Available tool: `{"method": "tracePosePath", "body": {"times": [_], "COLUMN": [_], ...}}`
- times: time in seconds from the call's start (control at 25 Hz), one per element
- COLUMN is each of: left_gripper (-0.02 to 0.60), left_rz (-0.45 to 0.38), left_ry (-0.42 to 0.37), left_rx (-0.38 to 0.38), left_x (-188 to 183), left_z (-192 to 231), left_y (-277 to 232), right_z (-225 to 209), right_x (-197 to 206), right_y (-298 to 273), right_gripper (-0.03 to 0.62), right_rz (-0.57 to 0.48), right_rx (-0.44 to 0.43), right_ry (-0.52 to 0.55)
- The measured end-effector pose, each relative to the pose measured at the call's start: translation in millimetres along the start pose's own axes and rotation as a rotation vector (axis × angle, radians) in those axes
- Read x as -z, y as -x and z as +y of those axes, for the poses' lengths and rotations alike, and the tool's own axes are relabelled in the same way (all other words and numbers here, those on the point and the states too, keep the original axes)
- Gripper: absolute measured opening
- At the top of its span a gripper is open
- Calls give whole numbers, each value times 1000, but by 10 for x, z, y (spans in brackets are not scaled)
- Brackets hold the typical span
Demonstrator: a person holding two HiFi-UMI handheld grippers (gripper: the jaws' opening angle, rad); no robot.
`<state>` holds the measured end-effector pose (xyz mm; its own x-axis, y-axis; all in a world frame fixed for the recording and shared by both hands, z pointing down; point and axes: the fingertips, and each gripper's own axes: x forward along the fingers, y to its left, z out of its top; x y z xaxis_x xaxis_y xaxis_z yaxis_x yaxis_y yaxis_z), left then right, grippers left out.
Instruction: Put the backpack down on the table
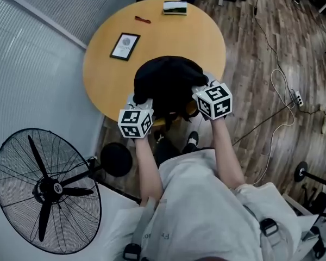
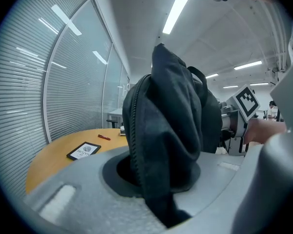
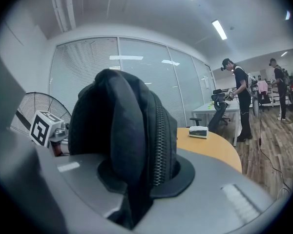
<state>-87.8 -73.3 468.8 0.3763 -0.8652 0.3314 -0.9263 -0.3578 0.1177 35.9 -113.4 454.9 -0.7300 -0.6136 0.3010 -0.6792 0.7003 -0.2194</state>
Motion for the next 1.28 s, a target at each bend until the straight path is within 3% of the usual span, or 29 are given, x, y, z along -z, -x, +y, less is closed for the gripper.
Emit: {"method": "tracePosePath", "body": {"times": [0.24, 0.48, 0.64, 0.88, 1.28], "left_gripper": [66, 67, 69, 72, 83], "left_rz": [-4, 13, 14, 86, 110], "left_ry": [24, 16, 7, 17, 60], "left_rx": [25, 96, 150, 259, 372], "left_x": [87, 80, 94, 119, 390], "left_z": [198, 362, 492, 683, 1038], "left_y": [-136, -447, -666, -1076, -1522], "right_z": [-4, -152, -253, -479, -662], "right_x": [53, 65, 90, 95, 277], "right_y": [-177, -330, -455, -703, -1146], "right_gripper": [55, 55, 57, 57, 58], "right_rz": [0, 46, 43, 86, 142], "right_rx": [16, 56, 121, 239, 358], "right_ry": [11, -9, -17, -45, -39]}}
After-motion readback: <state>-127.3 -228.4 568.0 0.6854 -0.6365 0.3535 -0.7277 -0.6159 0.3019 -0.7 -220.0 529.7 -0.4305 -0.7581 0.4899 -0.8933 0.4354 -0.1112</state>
